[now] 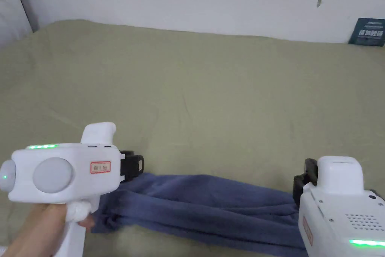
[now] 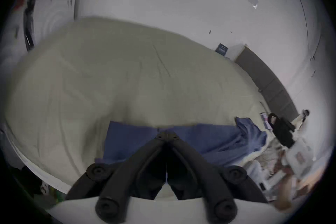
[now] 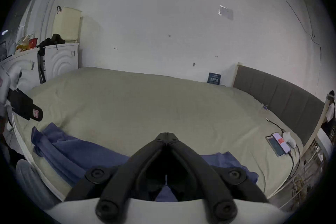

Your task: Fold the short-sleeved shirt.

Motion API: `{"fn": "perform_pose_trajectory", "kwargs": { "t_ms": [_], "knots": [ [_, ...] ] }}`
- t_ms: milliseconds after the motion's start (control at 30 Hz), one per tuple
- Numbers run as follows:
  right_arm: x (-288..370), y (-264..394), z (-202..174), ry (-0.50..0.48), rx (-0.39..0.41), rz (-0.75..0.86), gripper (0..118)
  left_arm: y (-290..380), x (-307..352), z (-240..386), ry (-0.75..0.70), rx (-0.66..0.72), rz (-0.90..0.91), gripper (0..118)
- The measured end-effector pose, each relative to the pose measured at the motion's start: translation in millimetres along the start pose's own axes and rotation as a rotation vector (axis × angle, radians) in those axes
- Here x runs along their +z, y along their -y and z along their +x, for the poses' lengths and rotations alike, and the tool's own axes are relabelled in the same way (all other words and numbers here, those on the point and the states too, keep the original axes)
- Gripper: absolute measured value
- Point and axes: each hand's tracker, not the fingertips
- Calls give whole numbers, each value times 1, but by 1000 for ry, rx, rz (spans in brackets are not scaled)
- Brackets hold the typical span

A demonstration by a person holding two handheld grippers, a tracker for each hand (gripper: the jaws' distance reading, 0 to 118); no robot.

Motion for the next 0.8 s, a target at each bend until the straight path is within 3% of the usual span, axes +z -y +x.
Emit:
{"fn": "perform_pose_trajectory", "kwargs": {
  "t_ms": [233, 467, 500, 600, 633, 800],
  "knots": [
    [-1, -2, -19, -43, -10, -53, 0, -35, 0, -87, 184, 155, -287, 0],
    [-13, 10, -26, -69, -33, -124, 0, -34, -6, -125, 180, 214, -313, 4],
    [-14, 11, -28, -66, -30, -133, 0, -32, -9, -129, 201, 231, -314, 12],
    [-18, 13, -30, -70, -22, -148, 0, -24, -17, -134, 258, 281, -328, 89],
    [-18, 13, -30, -72, -21, -151, 0, -22, -21, -133, 280, 278, -341, 106],
    [-21, 13, -29, -87, -20, -148, 0, -12, -48, -133, 338, 280, -390, 108]
  ]
}}
